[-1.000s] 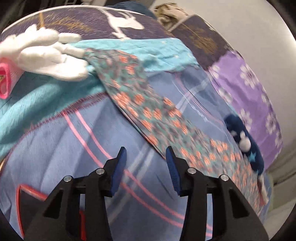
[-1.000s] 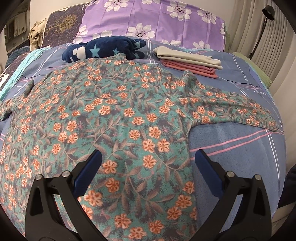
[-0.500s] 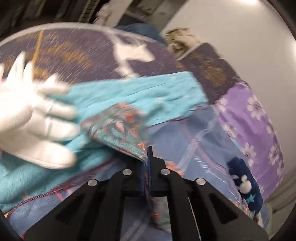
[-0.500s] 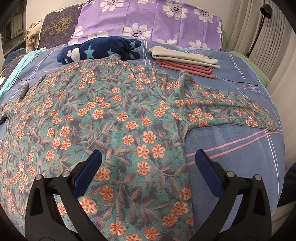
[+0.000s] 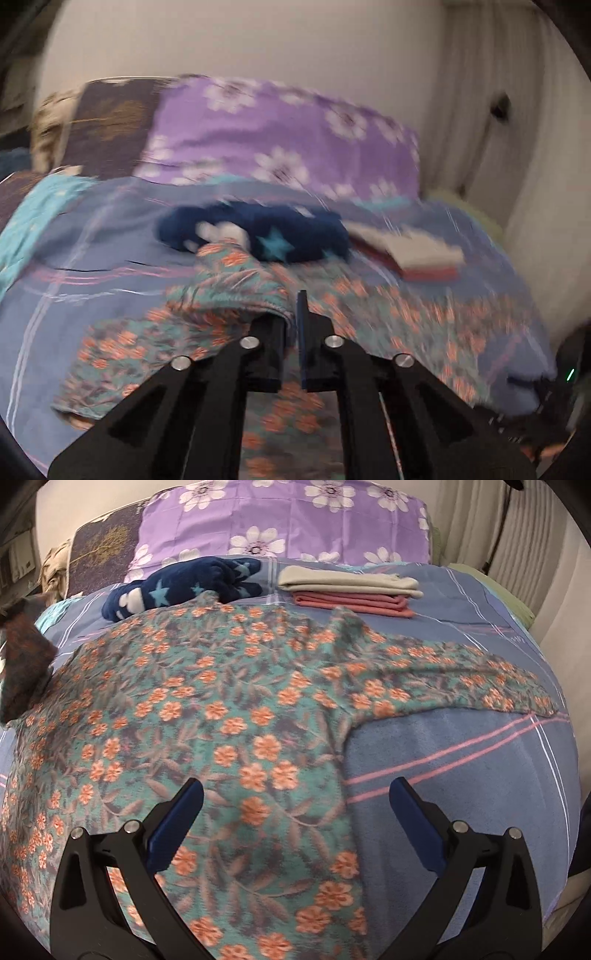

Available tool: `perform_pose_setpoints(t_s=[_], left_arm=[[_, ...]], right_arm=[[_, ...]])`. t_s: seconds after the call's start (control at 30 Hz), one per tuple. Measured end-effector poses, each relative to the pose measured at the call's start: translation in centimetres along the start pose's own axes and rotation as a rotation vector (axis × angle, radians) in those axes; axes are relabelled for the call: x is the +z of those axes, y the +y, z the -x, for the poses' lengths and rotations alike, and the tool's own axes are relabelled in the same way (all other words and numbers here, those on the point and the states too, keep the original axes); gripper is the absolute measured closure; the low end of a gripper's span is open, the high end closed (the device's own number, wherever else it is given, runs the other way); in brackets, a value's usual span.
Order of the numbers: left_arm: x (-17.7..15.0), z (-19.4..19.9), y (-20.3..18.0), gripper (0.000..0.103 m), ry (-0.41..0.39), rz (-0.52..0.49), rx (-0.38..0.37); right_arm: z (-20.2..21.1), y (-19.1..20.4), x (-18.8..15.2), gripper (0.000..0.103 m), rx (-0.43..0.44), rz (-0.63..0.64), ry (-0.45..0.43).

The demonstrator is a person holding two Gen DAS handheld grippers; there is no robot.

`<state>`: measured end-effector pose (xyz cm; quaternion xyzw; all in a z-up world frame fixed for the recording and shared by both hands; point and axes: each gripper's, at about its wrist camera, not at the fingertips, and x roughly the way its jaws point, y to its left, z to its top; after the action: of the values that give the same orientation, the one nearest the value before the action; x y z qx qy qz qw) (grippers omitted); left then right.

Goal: Fold small clothes

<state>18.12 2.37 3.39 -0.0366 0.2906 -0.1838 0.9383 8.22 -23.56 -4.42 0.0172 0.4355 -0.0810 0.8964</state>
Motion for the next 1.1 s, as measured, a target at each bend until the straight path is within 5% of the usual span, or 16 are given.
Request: perform_pose_setpoints(t_s=[0.07,0.17,0.27,0.37,0.5,0.63,0.73,0.87,0.93,0.97,1.03,1.1], left_arm=[[-2.0,-2.5,-3.3,0.06,0.084,-0.083,-0.021],[-4.8,-3.4,-5.3,0.046,0.152,-0.183,-0.011],[-5.8,-1.5,-4.0,0.035,0.135,-0.216,0.053],[-6.7,1.8,-1.6,0.025,0.101,-0.217,0.156],[-7.9,4.4,3.0,0.024,0.107,-0.195,0.315],[-8.9,5.1,8.5,0.024,0.158,-0.052,0.421],[-8.8,4.7,12.0,0.024,0.165,0.077,0.419],[-8.5,2.7,14.4,0.02,0.2,0.131,0.452],[-8.4,1.5,14.9,0.02,0.221,0.129,0.497],[-8.5,1.1,15.2,0.02,0.235,0.131,0.518],[-8.4,0.8,15.4,0.02,0.239,0.14,0.54],[-8.7,1.0,15.2,0.02,0.223,0.131,0.576]], right_arm=[[0.1,-1.0,0.0,0.002,-0.007,-0.018,0.001],[0.4,-1.7,0.1,0.002,-0.003,-0.022,-0.007],[0.4,-1.6,1.0,0.002,0.079,-0.007,0.001],[0.4,-0.3,2.3,0.023,0.187,0.02,0.016],[-0.5,3.5,4.6,0.052,0.38,0.089,0.051],[-3.3,7.4,6.3,0.052,0.507,0.111,0.127],[-6.4,10.0,7.5,0.049,0.562,0.082,0.207],[-8.4,12.5,8.4,0.032,0.572,0.069,0.214],[-8.5,14.3,8.9,0.056,0.578,0.11,0.189],[-8.5,15.0,9.0,0.09,0.58,0.135,0.194],[-7.4,15.5,9.6,0.097,0.554,0.154,0.156],[-4.1,14.0,10.8,0.097,0.534,0.143,0.024]])
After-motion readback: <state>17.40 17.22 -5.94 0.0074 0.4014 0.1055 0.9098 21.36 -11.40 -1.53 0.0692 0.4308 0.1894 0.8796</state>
